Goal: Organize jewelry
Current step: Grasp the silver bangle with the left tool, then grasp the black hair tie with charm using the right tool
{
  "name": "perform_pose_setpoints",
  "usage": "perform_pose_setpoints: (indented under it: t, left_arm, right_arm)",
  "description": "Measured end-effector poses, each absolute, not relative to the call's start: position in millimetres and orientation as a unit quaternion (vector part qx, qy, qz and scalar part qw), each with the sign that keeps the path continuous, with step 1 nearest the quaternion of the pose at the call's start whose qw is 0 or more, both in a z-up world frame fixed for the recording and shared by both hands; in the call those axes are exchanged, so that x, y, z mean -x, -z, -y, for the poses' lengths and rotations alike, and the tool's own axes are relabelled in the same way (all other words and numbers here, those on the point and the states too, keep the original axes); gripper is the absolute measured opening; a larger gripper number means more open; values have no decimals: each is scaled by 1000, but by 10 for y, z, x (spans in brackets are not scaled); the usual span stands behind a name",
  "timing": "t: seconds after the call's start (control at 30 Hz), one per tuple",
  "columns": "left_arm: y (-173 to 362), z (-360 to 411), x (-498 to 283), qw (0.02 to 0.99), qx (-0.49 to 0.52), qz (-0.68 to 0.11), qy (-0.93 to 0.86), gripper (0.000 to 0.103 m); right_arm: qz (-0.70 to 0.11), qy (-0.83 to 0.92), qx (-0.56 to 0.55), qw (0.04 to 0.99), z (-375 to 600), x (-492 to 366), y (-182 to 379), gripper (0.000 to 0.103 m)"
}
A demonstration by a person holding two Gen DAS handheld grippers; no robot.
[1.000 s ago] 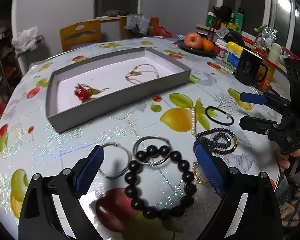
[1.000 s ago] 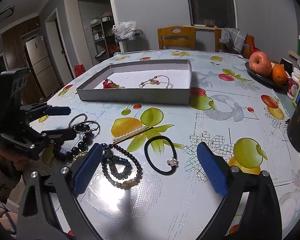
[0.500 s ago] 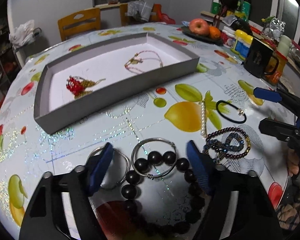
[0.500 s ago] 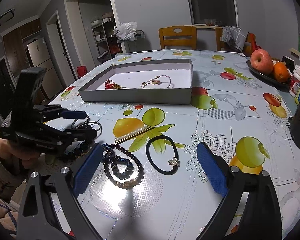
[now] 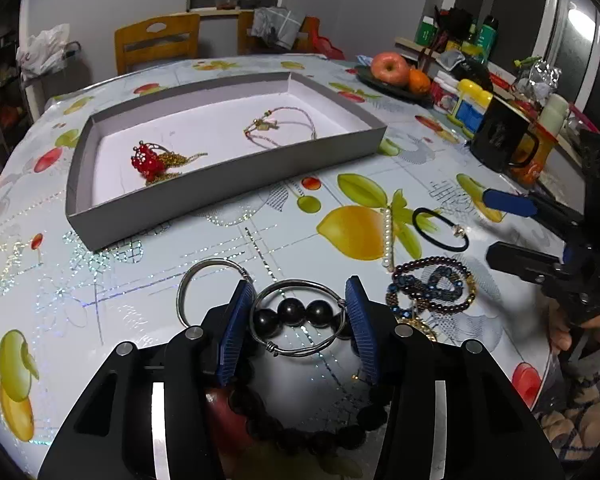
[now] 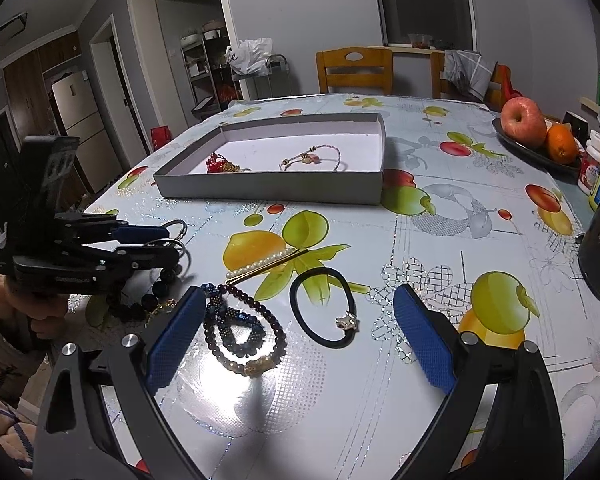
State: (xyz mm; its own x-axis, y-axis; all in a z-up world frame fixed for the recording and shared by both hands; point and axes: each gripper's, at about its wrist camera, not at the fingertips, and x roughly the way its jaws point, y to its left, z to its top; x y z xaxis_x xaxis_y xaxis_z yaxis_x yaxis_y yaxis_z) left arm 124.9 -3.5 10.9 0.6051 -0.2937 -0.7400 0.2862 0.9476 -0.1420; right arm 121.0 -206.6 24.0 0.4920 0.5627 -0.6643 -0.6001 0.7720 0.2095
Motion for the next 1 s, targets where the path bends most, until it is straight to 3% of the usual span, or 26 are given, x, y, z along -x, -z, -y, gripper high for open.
perform_pose_setpoints:
  t: [0.1,0.27,0.4,0.53,0.7,0.83,1.0]
  left_arm:
    - [-159,10,-1204,901,6,-403,163,50]
    - [-197,-89,-1166,904,11,-395,161,50]
    - [-208,-163,-1139,906,17,-391,160,50]
    - [-207,-198,-1116,907,21,-389,162,50]
    - [-206,-204,-1083,908,22,-386,165,50]
    - [-215,-215,-1068,909,22,-383,165,50]
    - [-235,-217,-1054,910,20,-381,165,50]
  right_arm:
    - [-385,-330,27,861,2052,-1246,-215,90]
    - [-400,-316,33,860,2034,-1299,-170,69]
    - [-414,-294,19,861,2086,-1367,-135,62]
    - [-436,-268,30,859,2054,-1425,-86,47]
    - [-451,-248,30,857,2081,-1462,-34,41]
    - [-450,-247,40,857,2071,-1457,-21,13]
    - [-440,-253,62,859,2007,-1402,-44,12]
